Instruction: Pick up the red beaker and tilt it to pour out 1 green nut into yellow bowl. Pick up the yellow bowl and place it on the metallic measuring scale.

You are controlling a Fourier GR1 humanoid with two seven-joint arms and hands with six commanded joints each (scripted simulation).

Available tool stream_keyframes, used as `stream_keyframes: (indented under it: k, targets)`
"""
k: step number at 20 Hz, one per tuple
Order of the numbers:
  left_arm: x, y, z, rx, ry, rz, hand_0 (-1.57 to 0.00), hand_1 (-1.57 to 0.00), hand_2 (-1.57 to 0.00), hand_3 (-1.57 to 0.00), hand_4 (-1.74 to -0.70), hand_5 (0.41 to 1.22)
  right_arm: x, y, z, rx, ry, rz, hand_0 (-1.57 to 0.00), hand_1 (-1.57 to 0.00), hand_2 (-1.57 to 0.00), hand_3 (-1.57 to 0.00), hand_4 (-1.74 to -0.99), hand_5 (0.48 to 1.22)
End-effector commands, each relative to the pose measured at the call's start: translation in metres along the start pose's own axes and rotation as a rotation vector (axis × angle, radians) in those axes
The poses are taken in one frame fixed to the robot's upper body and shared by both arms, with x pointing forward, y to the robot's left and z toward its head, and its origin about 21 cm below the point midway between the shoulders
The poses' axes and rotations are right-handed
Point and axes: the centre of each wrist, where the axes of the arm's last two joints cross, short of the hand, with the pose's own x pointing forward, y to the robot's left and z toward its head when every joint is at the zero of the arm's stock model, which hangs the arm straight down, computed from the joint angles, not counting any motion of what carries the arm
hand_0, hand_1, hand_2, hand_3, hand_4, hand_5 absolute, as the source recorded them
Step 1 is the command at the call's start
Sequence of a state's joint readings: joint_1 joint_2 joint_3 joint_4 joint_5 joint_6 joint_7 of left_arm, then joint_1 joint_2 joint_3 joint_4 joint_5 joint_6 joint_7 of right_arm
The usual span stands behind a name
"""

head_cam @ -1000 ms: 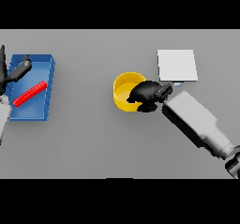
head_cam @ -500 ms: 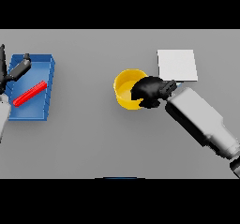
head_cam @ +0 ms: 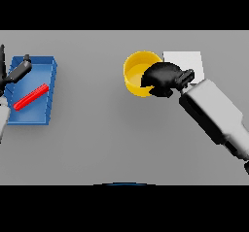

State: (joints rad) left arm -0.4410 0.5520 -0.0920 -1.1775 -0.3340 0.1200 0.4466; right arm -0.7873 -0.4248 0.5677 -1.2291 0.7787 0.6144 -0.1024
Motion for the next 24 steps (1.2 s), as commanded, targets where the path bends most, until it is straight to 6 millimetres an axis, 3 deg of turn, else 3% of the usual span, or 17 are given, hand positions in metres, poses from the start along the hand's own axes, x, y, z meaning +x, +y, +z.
stream_keyframes:
  k: [1, 8, 12, 16, 20, 24]
  targets:
    - [0.0, 0.001, 0.002, 0.0, 0.012, -0.01, 0.0, 0.0, 0.0, 0.0, -0.74, 0.7, -0.004, 0.001, 0.001, -0.001, 0.013, -0.016, -1.57, -1.57, -1.47, -1.35, -1.74, 1.22]
    - [0.001, 0.005, 0.003, 0.004, 0.027, -0.012, 0.0, 0.0, 0.0, 0.0, -0.74, 0.708, -0.059, -0.015, 0.023, -0.106, 0.168, -0.042, -1.57, -1.57, -1.54, -1.21, -1.741, 1.221]
    - [0.001, 0.004, 0.004, 0.003, 0.029, -0.015, 0.0, 0.0, 0.0, 0.0, -0.73, 0.697, -0.087, -0.009, 0.027, -0.13, 0.237, -0.089, -1.57, -1.57, -1.5, -1.18, -1.741, 1.221]
    - [0.001, 0.007, 0.002, 0.007, 0.029, -0.016, 0.0, 0.0, 0.0, 0.0, -0.73, 0.685, -0.114, 0.012, 0.028, -0.131, 0.31, -0.119, -1.57, -1.57, -1.48, -1.23, -1.741, 1.221]
    - [0.003, 0.003, 0.002, 0.008, 0.036, -0.01, 0.0, 0.0, 0.0, 0.0, -0.72, 0.682, -0.124, 0.03, 0.021, -0.132, 0.344, -0.144, -1.57, -1.57, -1.41, -1.35, -1.741, 1.221]
    - [0.0, 0.006, 0.005, 0.005, 0.033, -0.015, 0.0, 0.0, 0.0, 0.0, -0.72, 0.676, -0.131, 0.043, 0.019, -0.115, 0.348, -0.176, -1.57, -1.57, -1.38, -1.33, -1.741, 1.221]
